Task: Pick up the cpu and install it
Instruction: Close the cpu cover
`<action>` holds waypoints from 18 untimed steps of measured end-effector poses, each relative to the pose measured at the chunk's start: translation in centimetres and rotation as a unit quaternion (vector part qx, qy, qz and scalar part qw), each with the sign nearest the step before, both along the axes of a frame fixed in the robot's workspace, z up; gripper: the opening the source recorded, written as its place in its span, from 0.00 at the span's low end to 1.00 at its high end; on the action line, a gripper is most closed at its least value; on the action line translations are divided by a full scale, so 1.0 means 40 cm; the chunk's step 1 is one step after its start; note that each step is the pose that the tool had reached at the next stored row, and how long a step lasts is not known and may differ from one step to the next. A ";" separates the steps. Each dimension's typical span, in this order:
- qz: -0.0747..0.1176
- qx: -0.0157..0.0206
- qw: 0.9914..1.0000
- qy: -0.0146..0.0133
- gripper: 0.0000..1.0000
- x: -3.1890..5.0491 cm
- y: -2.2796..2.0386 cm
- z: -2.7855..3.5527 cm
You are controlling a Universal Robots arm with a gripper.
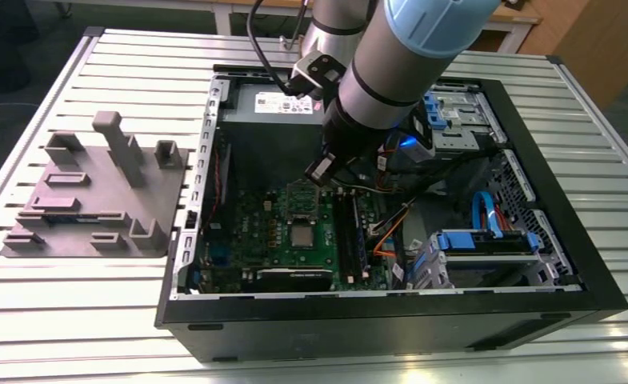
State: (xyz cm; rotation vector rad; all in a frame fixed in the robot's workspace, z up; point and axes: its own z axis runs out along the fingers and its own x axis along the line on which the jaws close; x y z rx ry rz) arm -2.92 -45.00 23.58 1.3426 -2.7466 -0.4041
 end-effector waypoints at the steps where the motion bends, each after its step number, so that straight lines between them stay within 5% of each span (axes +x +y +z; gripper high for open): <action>1: 0.000 0.000 1.000 0.000 0.10 0.000 0.000 0.000; 18: 0.001 0.000 1.000 0.000 0.10 0.000 -0.001 0.003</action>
